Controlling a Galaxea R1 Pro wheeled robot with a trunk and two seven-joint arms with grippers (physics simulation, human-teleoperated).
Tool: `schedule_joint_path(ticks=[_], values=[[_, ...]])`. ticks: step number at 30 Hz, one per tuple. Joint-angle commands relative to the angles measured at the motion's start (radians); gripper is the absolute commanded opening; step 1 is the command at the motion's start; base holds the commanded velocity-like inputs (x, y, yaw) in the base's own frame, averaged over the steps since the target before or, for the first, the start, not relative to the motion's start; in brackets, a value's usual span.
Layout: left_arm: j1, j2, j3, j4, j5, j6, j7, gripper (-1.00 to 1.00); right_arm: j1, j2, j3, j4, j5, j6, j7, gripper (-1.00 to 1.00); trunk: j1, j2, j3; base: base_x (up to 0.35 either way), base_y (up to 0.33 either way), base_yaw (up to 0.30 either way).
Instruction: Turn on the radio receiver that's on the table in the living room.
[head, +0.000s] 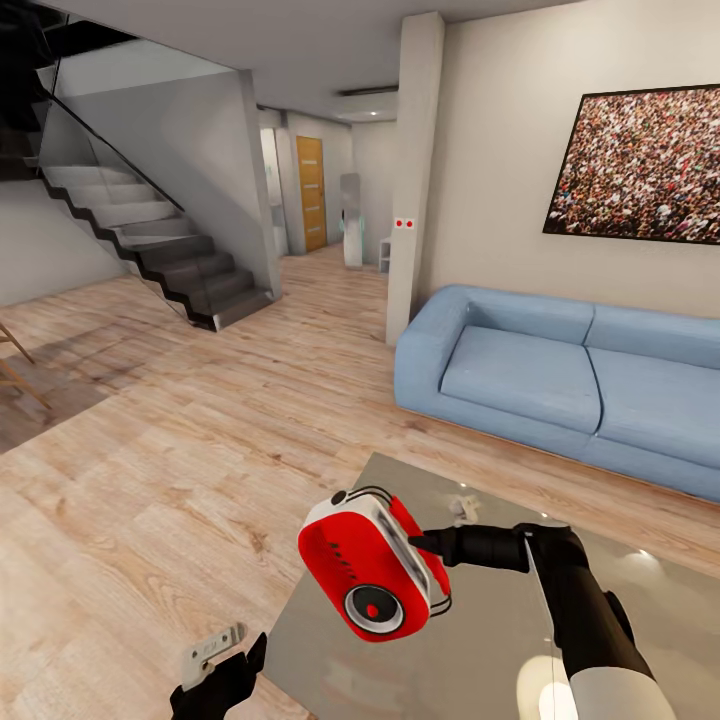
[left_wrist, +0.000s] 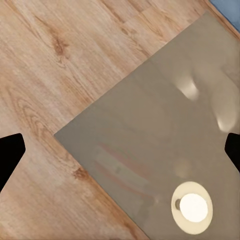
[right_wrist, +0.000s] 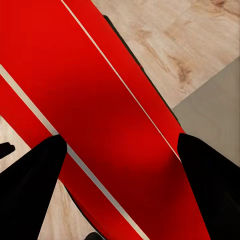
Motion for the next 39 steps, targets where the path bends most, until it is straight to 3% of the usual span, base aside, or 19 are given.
schedule_joint_path(ticks=[1,29,35,39], values=[[0.000,0.000,0.000,0.000,0.000,0.000,0.000,1.00,0.000,0.000,-0.001,0.000,-0.007,0.005,0.000,-1.00,0.000,0.000,0.000,0.000,0.000,0.000],[0.000,-0.002,0.000,0.001,0.000,0.000,0.000,1.00,0.000,0.006,-0.011,0.002,-0.021,0.022,-0.013,-1.00,0.000,0.000,0.000,0.000,0.000,0.000],[0.000,-0.002,0.000,0.001,0.000,-0.001,0.000,1.00,0.000,0.011,-0.020,0.004,-0.126,0.150,-0.022,-1.00,0.000,0.000,0.000,0.000,0.000,0.000],[0.000,-0.003,0.000,0.001,0.000,-0.001,0.000,1.00,0.000,0.015,-0.100,0.013,-0.273,0.187,-0.047,-1.00,0.000,0.000,0.000,0.000,0.000,0.000]])
